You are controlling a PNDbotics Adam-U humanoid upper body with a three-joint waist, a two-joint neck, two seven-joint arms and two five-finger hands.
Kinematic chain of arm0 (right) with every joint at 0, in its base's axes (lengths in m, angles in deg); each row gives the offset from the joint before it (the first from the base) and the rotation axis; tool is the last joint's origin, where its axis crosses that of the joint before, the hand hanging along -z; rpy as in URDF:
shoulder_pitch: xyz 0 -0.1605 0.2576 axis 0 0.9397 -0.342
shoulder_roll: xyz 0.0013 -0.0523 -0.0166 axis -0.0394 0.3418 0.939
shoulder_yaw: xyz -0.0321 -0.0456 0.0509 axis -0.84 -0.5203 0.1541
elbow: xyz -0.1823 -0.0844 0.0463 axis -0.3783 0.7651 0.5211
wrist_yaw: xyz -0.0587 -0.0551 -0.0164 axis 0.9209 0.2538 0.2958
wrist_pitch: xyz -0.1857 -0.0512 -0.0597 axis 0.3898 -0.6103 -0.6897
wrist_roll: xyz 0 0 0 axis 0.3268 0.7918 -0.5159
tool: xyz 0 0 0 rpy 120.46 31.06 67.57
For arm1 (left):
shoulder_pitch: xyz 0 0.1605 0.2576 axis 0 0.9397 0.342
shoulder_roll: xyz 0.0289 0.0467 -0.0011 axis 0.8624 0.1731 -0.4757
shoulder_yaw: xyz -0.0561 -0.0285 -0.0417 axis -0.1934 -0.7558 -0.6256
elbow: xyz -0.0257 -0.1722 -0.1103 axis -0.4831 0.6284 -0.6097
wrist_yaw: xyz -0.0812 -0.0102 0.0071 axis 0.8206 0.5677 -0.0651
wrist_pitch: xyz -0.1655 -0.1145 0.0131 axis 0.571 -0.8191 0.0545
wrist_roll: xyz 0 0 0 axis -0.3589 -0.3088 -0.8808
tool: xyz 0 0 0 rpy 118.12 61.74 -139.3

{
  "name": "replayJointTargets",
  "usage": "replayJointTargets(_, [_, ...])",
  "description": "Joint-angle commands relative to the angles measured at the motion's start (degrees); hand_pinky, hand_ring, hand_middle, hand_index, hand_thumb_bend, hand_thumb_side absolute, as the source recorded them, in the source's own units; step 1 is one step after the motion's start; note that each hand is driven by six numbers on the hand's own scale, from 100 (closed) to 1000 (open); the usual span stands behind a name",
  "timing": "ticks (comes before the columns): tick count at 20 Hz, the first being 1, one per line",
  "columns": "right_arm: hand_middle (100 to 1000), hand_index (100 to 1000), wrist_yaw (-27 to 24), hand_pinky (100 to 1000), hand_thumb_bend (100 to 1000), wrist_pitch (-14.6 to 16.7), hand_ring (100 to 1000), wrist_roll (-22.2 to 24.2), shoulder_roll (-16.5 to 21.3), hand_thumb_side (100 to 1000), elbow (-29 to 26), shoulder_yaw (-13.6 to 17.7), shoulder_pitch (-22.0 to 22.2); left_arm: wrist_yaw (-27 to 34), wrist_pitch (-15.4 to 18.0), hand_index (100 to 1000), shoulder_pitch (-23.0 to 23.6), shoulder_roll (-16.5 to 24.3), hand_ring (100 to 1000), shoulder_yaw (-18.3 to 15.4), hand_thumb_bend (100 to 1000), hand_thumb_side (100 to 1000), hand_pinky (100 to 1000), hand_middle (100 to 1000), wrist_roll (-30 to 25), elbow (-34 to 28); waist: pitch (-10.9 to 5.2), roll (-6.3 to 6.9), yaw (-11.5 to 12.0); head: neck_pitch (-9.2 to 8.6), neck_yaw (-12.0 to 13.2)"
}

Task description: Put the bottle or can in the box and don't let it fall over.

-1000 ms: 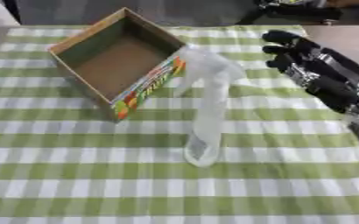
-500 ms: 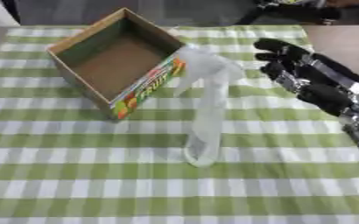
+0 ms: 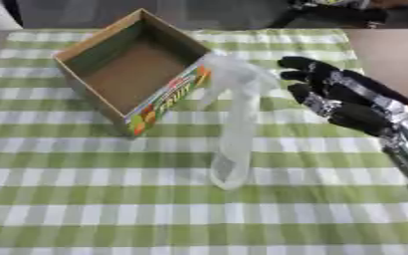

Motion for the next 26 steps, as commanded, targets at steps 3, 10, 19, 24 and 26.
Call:
replayJointTargets(3, [1000, 1000, -0.1, 952, 100, 0.6, 1000, 1.1, 1.0, 634, -1.3, 0.0, -0.4, -0.4, 0.1, 856, -0.3, 1.1, 846, -0.4, 120, 851, 924, 940, -0.2, -0.6, -0.66, 0.03, 0.1, -0.76, 0.0])
replayJointTargets(10, [1000, 1000, 0.2, 953, 100, 1.6, 1000, 2.9, 0.7, 630, -1.3, -0.7, -0.2, -0.4, 0.1, 856, -0.3, 1.0, 846, -0.4, 120, 852, 924, 941, -0.2, -0.6, -0.63, -0.05, 0.1, -0.83, 0.2])
replayJointTargets(19, [1000, 1000, 0.3, 955, 100, 3.0, 1000, 5.0, 0.8, 624, -1.3, -2.2, -1.0, -0.4, 0.0, 855, -0.3, 1.0, 846, -0.3, 120, 852, 924, 941, -0.3, -0.6, -0.74, -0.07, 0.2, -0.87, 0.2])
replayJointTargets(24, [1000, 1000, 0.3, 955, 100, 2.9, 1000, 5.8, 0.7, 624, -1.3, -2.6, -1.4, -0.4, 0.0, 856, -0.3, 0.9, 846, -0.3, 120, 852, 925, 941, -0.4, -0.6, -0.73, -0.15, 0.3, -0.86, 0.2])
replayJointTargets(26, [1000, 1000, 0.3, 956, 100, 2.8, 1000, 6.1, 0.6, 624, -1.3, -2.9, -1.6, -0.4, 0.0, 856, -0.3, 0.9, 846, -0.2, 120, 853, 925, 941, -0.4, -0.6, -0.72, -0.16, 0.3, -0.84, 0.2])
